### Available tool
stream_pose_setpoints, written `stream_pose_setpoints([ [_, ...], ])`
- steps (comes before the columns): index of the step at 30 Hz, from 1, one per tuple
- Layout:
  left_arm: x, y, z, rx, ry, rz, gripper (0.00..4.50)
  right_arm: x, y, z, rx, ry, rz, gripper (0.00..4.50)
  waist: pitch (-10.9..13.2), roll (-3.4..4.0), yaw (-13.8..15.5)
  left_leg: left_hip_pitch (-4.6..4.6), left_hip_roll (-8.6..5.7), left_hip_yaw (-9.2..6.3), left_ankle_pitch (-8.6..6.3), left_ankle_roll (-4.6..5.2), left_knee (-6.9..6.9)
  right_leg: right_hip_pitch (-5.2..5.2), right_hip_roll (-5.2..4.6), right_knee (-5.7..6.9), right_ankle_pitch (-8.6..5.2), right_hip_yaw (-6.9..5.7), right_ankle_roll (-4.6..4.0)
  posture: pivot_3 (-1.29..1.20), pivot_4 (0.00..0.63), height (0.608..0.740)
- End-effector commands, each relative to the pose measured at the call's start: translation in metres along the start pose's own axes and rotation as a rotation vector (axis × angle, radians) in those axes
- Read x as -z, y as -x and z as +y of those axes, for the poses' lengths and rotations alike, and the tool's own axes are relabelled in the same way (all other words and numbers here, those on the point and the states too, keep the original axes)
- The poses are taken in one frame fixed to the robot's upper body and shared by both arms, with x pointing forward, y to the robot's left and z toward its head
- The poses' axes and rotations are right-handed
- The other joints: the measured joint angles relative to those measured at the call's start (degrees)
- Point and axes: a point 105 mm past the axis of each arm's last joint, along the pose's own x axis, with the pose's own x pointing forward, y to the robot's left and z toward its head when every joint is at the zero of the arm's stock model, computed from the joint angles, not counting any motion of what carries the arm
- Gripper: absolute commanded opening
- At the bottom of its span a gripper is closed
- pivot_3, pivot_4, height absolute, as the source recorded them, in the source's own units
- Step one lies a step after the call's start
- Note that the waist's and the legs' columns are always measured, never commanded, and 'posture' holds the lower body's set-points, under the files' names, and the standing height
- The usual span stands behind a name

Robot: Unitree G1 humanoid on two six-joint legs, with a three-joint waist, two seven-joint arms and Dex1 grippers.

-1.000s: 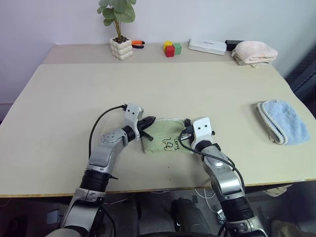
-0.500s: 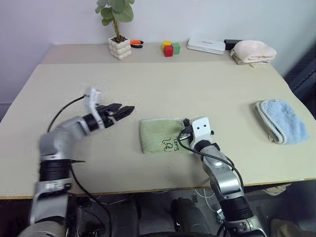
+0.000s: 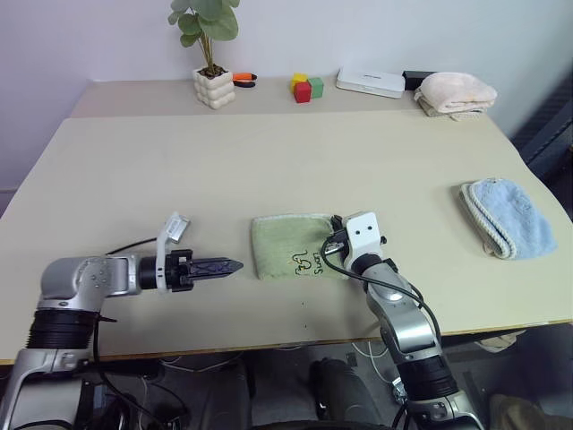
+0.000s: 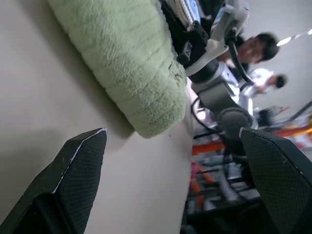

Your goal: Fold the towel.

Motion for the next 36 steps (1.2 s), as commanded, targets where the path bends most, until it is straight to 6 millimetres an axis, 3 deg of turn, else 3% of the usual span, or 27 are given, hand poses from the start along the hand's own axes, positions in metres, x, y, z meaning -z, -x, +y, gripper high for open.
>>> stream_pose_setpoints([
  [1,-0.009,-0.016,-0.001,0.011,-0.017,0.0,4.47,-0.014,-0.002,0.003,-0.008,0.008,-0.048,0.0,0.0,-0.01,0.1,-0.01,0.0,-0.01,0.0,0.0,0.01,-0.01,0.0,0.01,0.0,0.0,0.0,0.0,0.15,0.74],
  [8,-0.015,-0.035,0.015,-0.034,0.0,-0.022,4.47,-0.015,0.0,0.0,0.0,0.011,-0.049,0.0,0.0,0.0,0.1,0.01,-0.01,0.0,0.0,0.0,0.01,0.01,0.01,0.02,0.02,0.0,0.04,0.0,0.15,0.74],
  [26,-0.005,-0.085,0.01,0.057,0.156,-0.033,4.47,-0.016,-0.001,-0.001,0.005,0.018,-0.052,0.0,-0.1,0.01,1.7,0.08,-0.08,-0.03,0.0,-0.01,0.15,0.2,-0.04,-0.01,0.01,0.01,0.01,0.0,0.15,0.74],
  [29,-0.006,-0.088,0.007,0.076,0.155,-0.038,3.57,-0.016,-0.001,-0.001,0.006,0.019,-0.051,0.0,-0.1,0.01,1.6,0.09,-0.08,-0.04,0.0,-0.01,0.15,0.21,-0.04,-0.01,0.01,0.01,0.01,0.0,0.15,0.74],
  [36,-0.012,-0.081,0.006,0.076,0.154,-0.064,0.06,-0.016,-0.001,-0.001,0.006,0.023,-0.05,0.0,-0.1,0.03,1.5,0.14,-0.07,-0.07,0.01,-0.01,0.1,0.19,-0.01,0.03,0.01,0.01,0.02,0.0,0.15,0.74],
])
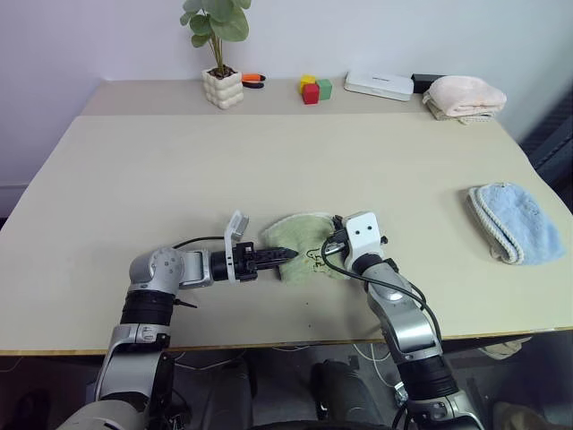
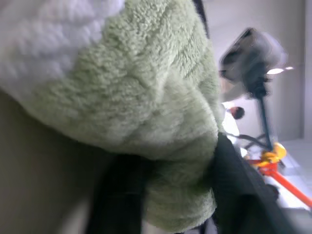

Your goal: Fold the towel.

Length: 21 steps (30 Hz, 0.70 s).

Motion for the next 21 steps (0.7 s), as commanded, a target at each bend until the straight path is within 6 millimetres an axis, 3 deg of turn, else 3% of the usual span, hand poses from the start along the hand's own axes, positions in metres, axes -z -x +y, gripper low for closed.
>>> stream_pose_setpoints([
  [1,-0.001,0.006,0.006,-0.036,0.01,-0.012,0.06,-0.017,-0.001,0.0,0.001,0.009,-0.06,0.0,0.0,0.0,0.0,0.06,0.0,-0.01,0.0,-0.01,0.0,0.07,0.0,0.0,0.0,0.0,-0.01,0.0,0.15,0.74],
  [8,-0.008,0.014,0.004,-0.043,-0.009,-0.061,0.06,-0.023,0.001,-0.013,0.003,0.02,-0.071,0.0,0.0,0.0,-0.3,0.11,0.0,-0.03,0.01,-0.01,-0.02,0.09,0.01,-0.01,-0.01,0.01,-0.02,0.0,0.15,0.74],
  [13,-0.017,0.023,0.005,-0.095,-0.098,-0.102,0.06,-0.06,0.018,-0.018,-0.231,-0.102,-0.19,0.0,0.0,0.02,-0.3,0.1,0.02,-0.04,0.01,-0.01,-0.06,0.06,0.03,-0.01,0.0,0.01,-0.01,0.0,0.15,0.74],
  [16,-0.022,0.027,0.003,-0.108,-0.128,-0.128,0.0,-0.093,0.047,-0.028,-0.453,-0.227,-0.282,0.87,0.0,0.01,-0.2,0.1,0.02,-0.04,0.0,-0.01,-0.08,0.07,0.04,-0.02,0.0,0.0,0.01,0.0,0.15,0.74],
  [18,-0.026,0.029,0.004,-0.118,-0.143,-0.147,0.0,-0.109,0.064,-0.032,-0.566,-0.188,-0.304,1.83,0.0,0.01,-0.1,0.09,0.02,-0.04,0.0,-0.01,-0.08,0.07,0.03,-0.05,0.0,0.0,0.0,0.0,0.15,0.74],
  [21,-0.03,0.032,0.004,-0.142,-0.188,-0.169,0.0,-0.117,0.079,-0.03,-0.699,-0.155,-0.274,3.27,0.0,-0.01,-0.1,0.08,0.02,-0.03,0.0,-0.01,-0.07,0.07,0.03,-0.09,-0.02,-0.01,-0.03,0.0,0.15,0.74],
])
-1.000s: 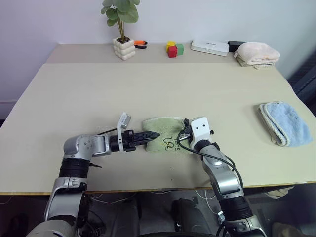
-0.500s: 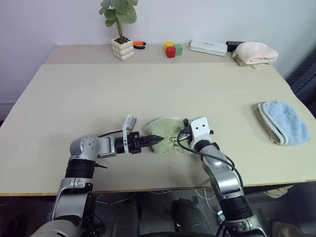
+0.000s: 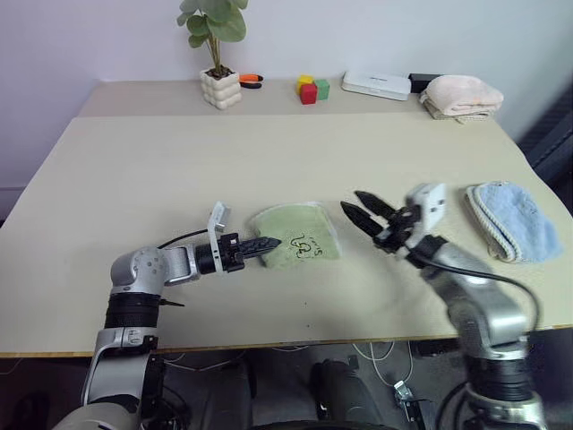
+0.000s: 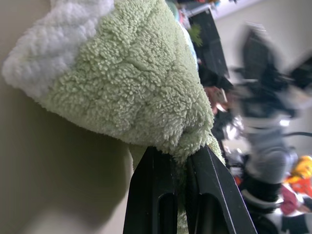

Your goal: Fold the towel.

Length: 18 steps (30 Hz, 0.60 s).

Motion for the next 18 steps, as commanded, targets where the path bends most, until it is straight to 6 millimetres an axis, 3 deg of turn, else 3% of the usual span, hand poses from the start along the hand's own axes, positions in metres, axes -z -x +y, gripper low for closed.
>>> stream_pose_setpoints([
  [1,-0.013,0.006,0.0,-0.037,-0.084,-0.064,0.0,-0.02,0.006,0.021,-0.182,0.01,-0.008,3.88,0.0,0.0,0.0,0.01,0.0,-0.01,0.0,0.0,-0.01,0.0,0.01,0.0,0.0,0.0,-0.01,0.0,0.15,0.74],
  [2,-0.016,0.008,0.002,-0.054,-0.103,-0.08,0.0,-0.019,0.008,0.024,-0.209,0.015,0.013,4.37,0.0,-0.01,0.0,0.01,0.0,-0.01,0.0,0.0,-0.02,-0.01,0.01,-0.01,-0.01,0.0,-0.01,0.0,0.15,0.74],
  [3,-0.019,0.009,0.004,-0.068,-0.122,-0.097,0.0,-0.017,0.009,0.027,-0.236,0.01,0.033,4.45,0.0,-0.01,0.0,0.0,0.0,-0.01,0.0,0.0,-0.03,-0.03,0.01,-0.01,-0.01,0.0,-0.02,0.0,0.15,0.74],
  [6,-0.038,0.021,0.009,-0.122,-0.165,-0.197,0.0,-0.012,0.013,0.032,-0.271,-0.016,0.07,4.45,0.0,-0.03,0.1,-0.1,0.0,-0.01,0.0,0.0,-0.01,-0.09,0.0,-0.04,-0.02,0.0,-0.03,0.0,0.15,0.74],
  [10,-0.063,0.051,0.021,-0.237,-0.191,-0.361,0.0,-0.001,0.013,0.021,-0.215,0.082,0.122,4.45,0.0,-0.03,0.0,-0.2,0.0,0.0,0.0,0.0,0.02,-0.18,0.0,-0.05,-0.02,0.0,-0.03,0.0,0.15,0.74],
  [18,-0.102,0.113,0.025,-0.42,-0.201,-0.686,0.0,-0.004,0.006,0.015,-0.221,0.101,0.103,4.45,0.0,-0.08,0.2,-0.25,0.0,0.01,0.0,0.0,0.04,-0.2,-0.01,-0.04,0.0,0.0,0.01,0.0,0.15,0.74],
])
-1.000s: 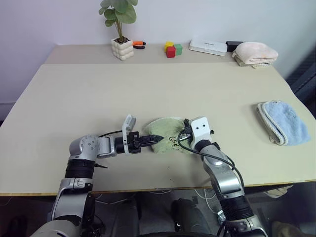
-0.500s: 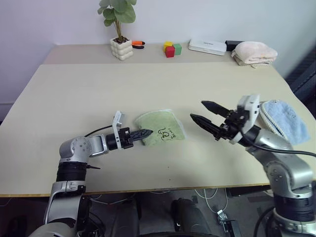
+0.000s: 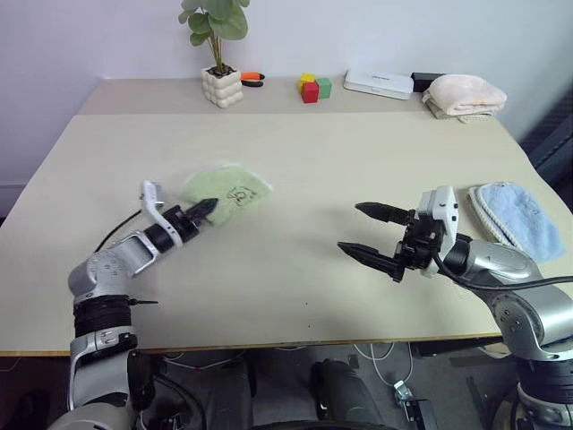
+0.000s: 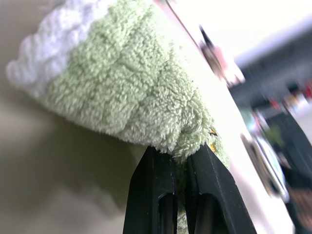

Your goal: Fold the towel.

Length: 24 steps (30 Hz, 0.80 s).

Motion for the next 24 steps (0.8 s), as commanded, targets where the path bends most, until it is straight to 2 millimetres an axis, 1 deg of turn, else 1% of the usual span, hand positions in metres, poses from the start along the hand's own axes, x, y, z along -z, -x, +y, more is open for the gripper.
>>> stream_pose_setpoints([
  [1,-0.037,0.017,0.006,-0.068,-0.032,-0.174,0.0,-0.008,-0.002,-0.004,0.002,0.061,-0.022,4.45,0.0,-0.01,0.0,0.0,0.0,-0.01,0.0,0.0,0.0,0.0,0.0,0.0,0.0,-0.01,0.0,0.0,0.15,0.74],
  [4,-0.06,0.037,0.021,-0.175,-0.038,-0.334,0.0,-0.007,-0.004,-0.009,0.012,0.069,-0.019,4.45,0.0,-0.02,0.0,0.0,0.0,0.0,0.0,0.0,0.0,0.01,0.0,0.0,0.02,-0.01,0.04,0.0,0.15,0.74],
  [7,-0.069,0.051,0.031,-0.247,-0.005,-0.458,0.0,-0.008,-0.007,-0.011,0.007,0.06,-0.03,4.45,0.0,-0.02,0.0,0.01,0.0,0.02,0.0,0.0,-0.02,0.0,0.0,0.0,0.08,-0.01,0.14,0.0,0.15,0.74],
  [10,-0.062,0.057,0.038,-0.295,0.011,-0.479,0.0,-0.007,-0.011,-0.011,-0.003,0.064,-0.028,4.45,0.0,-0.02,0.1,0.01,0.0,0.01,0.0,-0.01,-0.01,0.02,0.0,0.0,0.09,-0.01,0.16,0.0,0.15,0.74],
  [13,-0.053,0.062,0.044,-0.335,-0.03,-0.448,0.0,-0.008,-0.012,-0.013,-0.009,0.067,-0.026,4.45,0.0,-0.05,0.1,0.0,0.0,0.03,0.0,-0.01,0.02,0.03,-0.01,-0.01,0.09,-0.01,0.16,0.0,0.15,0.74],
  [17,-0.053,0.07,0.051,-0.348,-0.048,-0.418,0.0,-0.007,-0.011,-0.013,-0.012,0.068,-0.019,4.45,0.0,-0.05,0.0,0.01,0.0,0.02,0.0,-0.01,0.01,0.02,0.0,0.0,0.05,-0.03,0.09,0.0,0.15,0.74],
  [20,-0.05,0.072,0.054,-0.342,-0.056,-0.369,0.0,-0.005,-0.01,-0.014,-0.009,0.067,-0.016,4.45,0.0,-0.05,0.0,0.01,0.0,0.02,0.0,-0.01,0.01,0.01,0.0,0.0,0.01,-0.03,0.01,0.0,0.15,0.74],
  [24,-0.046,0.071,0.055,-0.342,-0.055,-0.349,0.0,-0.004,-0.008,-0.015,0.002,0.067,-0.016,4.45,0.0,-0.05,0.1,0.01,0.0,0.04,0.0,-0.01,0.01,0.02,-0.01,0.0,0.01,-0.02,0.01,0.0,0.15,0.74],
])
